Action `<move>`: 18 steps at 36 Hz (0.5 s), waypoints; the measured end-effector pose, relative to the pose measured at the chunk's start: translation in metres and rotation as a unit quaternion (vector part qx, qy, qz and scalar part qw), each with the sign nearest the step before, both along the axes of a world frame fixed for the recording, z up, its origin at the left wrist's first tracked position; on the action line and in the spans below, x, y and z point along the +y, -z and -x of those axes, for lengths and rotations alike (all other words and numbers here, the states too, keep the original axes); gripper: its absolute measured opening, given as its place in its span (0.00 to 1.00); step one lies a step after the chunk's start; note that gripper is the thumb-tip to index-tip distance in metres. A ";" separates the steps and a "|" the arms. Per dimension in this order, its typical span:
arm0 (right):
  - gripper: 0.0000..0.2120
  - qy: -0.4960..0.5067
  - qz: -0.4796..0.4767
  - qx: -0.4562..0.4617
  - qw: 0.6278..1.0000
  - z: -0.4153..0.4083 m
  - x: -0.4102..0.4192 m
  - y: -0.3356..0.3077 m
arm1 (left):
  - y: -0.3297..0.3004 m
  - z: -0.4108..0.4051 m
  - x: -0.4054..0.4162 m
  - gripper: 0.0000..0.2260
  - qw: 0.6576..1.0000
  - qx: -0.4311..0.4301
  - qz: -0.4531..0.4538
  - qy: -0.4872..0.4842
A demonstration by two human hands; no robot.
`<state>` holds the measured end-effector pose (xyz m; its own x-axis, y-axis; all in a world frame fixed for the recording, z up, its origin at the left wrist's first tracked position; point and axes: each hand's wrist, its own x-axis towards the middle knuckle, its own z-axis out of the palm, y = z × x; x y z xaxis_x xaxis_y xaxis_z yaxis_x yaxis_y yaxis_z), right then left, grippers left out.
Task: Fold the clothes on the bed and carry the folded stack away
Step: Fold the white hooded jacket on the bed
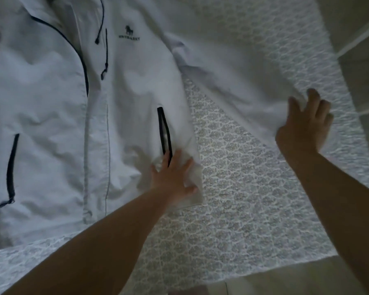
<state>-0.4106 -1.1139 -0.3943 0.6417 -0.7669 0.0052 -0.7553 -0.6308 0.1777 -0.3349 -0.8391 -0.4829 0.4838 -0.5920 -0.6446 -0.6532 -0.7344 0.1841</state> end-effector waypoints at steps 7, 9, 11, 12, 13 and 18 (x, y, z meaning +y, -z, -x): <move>0.18 -0.087 -0.293 0.019 0.952 0.015 0.093 0.049 | 0.005 -0.001 0.023 0.38 0.999 -0.027 0.017 0.032; 0.16 0.044 -0.433 -0.027 0.900 0.018 0.122 0.058 | 0.007 -0.002 0.032 0.38 0.998 -0.043 0.014 0.034; 0.13 0.155 -0.482 -0.099 0.857 0.019 0.150 0.066 | 0.009 -0.004 0.044 0.39 0.998 -0.056 0.012 0.029; 0.11 0.192 -0.473 -0.126 0.851 0.020 0.163 0.069 | 0.009 -0.005 0.050 0.40 0.998 -0.060 0.015 0.027; 0.10 0.216 -0.455 -0.141 0.852 0.021 0.174 0.069 | 0.008 -0.007 0.057 0.40 0.998 -0.061 0.022 0.025; 0.14 0.180 -0.485 -0.134 0.845 0.018 0.222 0.066 | 0.000 -0.014 0.075 0.38 0.997 -0.023 0.075 0.012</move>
